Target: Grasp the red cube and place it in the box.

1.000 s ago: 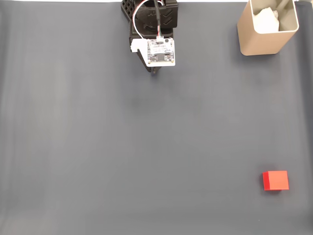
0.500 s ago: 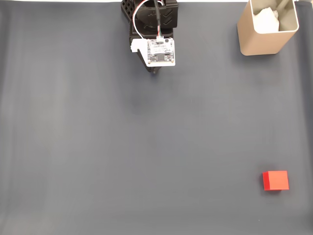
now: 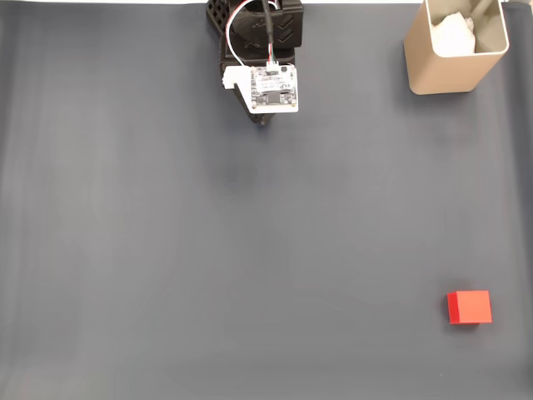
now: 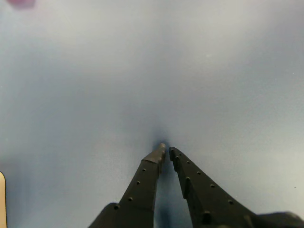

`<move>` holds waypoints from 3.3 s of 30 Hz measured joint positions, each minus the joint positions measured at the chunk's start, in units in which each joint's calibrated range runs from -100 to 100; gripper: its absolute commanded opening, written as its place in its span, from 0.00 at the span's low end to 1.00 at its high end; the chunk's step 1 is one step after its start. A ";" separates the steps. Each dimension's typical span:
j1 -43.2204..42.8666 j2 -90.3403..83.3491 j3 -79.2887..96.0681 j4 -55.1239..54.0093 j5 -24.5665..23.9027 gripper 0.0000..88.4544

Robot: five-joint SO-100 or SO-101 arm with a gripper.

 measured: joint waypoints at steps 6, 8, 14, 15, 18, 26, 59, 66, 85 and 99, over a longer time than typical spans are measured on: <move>0.00 0.00 0.00 0.00 0.00 0.00; 0.00 0.00 0.00 0.00 0.00 0.00; 0.00 0.00 0.00 0.00 0.00 0.00; 0.00 0.00 0.00 0.00 0.00 0.00; 0.00 0.00 0.00 0.00 0.00 0.00; 0.00 0.00 0.00 0.00 0.00 0.00; -0.07 0.00 0.00 0.00 0.15 0.00; -0.37 0.00 0.00 0.00 0.15 0.00; -0.37 0.61 0.00 -12.89 -1.03 0.00; 1.04 2.52 -0.45 -26.89 -0.68 0.00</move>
